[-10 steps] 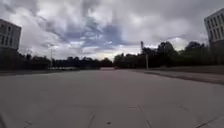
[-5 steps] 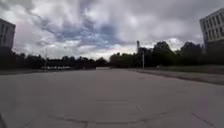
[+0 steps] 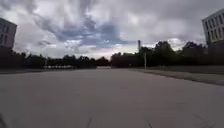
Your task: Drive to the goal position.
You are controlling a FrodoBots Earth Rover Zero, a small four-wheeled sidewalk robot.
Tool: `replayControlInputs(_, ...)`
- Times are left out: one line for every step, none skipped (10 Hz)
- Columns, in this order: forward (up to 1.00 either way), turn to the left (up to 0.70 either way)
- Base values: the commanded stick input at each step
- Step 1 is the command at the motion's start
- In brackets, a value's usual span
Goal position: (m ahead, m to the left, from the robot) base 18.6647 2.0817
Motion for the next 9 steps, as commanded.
replayControlInputs(1.00,0.00)
replayControlInputs(1.00,0.00)
replayControlInputs(1.00,0.00)
replayControlInputs(1.00,0.00)
replayControlInputs(1.00,0.00)
replayControlInputs(1.00,0.02)
replayControlInputs(1.00,0.03)
replayControlInputs(1.00,0.01)
replayControlInputs(1.00,0.00)
